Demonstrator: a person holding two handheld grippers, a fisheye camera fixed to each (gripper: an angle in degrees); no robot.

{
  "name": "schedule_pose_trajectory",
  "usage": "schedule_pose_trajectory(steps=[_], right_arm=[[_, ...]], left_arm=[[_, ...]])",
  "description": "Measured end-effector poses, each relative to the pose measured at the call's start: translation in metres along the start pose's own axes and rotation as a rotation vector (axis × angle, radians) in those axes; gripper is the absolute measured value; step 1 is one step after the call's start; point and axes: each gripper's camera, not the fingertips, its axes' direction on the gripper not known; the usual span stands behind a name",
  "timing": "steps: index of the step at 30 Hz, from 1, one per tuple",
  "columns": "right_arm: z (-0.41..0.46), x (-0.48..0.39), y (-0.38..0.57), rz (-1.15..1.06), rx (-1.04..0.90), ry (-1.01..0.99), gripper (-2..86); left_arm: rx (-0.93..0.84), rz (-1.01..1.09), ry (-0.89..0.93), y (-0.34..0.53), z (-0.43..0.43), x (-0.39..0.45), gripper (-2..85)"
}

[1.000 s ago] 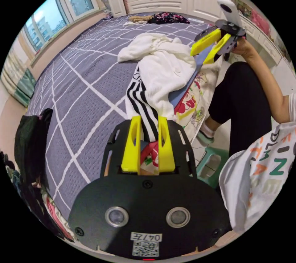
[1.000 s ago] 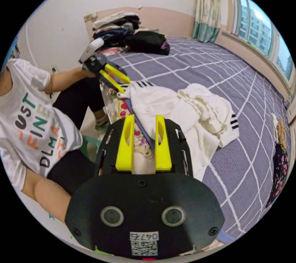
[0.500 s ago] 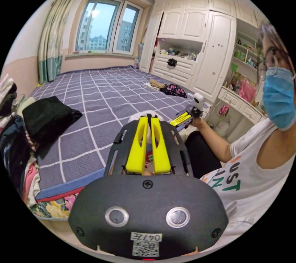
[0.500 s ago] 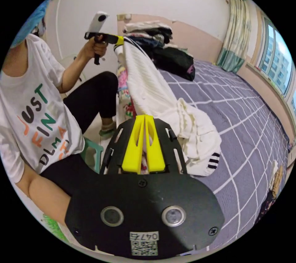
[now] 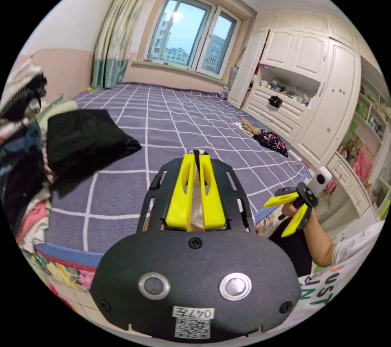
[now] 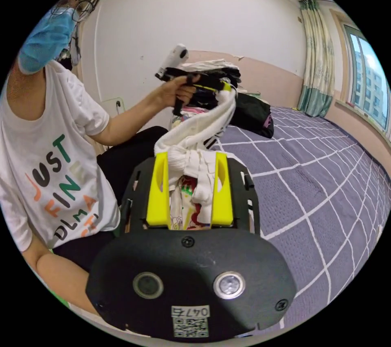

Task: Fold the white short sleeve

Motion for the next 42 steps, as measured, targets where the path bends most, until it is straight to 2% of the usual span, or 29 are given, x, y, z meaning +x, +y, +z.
schedule_pose_trajectory(steps=[5, 8, 10, 13, 16, 20, 23, 24, 26, 28, 30, 34, 39, 42], right_arm=[[0.047, -0.031, -0.017, -0.086, -0.063, -0.048, 13.0], [0.090, -0.062, -0.031, -0.183, -0.146, -0.024, 13.0], [0.128, -0.091, -0.038, -0.287, -0.231, 0.065, 5.6], [0.151, -0.104, -0.039, -0.386, -0.299, 0.318, 1.6], [0.106, -0.074, -0.060, -0.193, -0.152, 0.329, 1.0], [0.048, -0.019, -0.078, 0.014, -0.116, 0.387, 1.5], [0.052, 0.043, -0.070, 0.215, -0.271, 0.505, 3.7], [0.066, 0.061, -0.061, 0.275, -0.379, 0.616, 5.7], [0.079, 0.067, -0.054, 0.278, -0.444, 0.711, 8.0], [0.075, 0.042, -0.060, 0.244, -0.277, 0.731, 9.6], [0.076, 0.016, -0.066, 0.168, -0.190, 0.766, 9.9], [0.087, -0.033, -0.075, -0.012, -0.164, 0.670, 10.8], [0.105, -0.045, -0.066, -0.067, -0.261, 0.586, 13.7], [0.112, -0.048, -0.062, -0.094, -0.244, 0.576, 12.2]], left_arm=[[-0.050, -0.238, 0.092, 0.035, 0.068, -0.081, -0.5], [-0.081, -0.262, 0.139, 0.030, 0.068, -0.107, -0.5], [-0.073, -0.255, 0.160, 0.026, 0.063, -0.117, -0.5], [-0.056, -0.255, 0.159, 0.023, 0.054, -0.131, -0.5], [-0.022, -0.275, 0.132, 0.021, 0.044, -0.146, -0.4], [-0.057, -0.304, 0.191, 0.019, 0.046, -0.158, -0.5], [-0.165, -0.259, 0.217, 0.012, 0.065, -0.155, -0.5], [-0.185, -0.251, 0.206, 0.010, 0.068, -0.154, -0.5], [-0.239, -0.247, 0.171, 0.008, 0.082, -0.153, -0.5], [-0.241, -0.265, 0.199, 0.008, 0.087, -0.154, -0.5], [-0.235, -0.272, 0.226, 0.006, 0.088, -0.156, -0.5], [-0.242, -0.259, 0.214, 0.001, 0.088, -0.160, -0.5], [-0.237, -0.282, 0.237, 0.001, 0.088, -0.165, -0.5], [-0.234, -0.299, 0.248, 0.001, 0.089, -0.166, -0.5]])
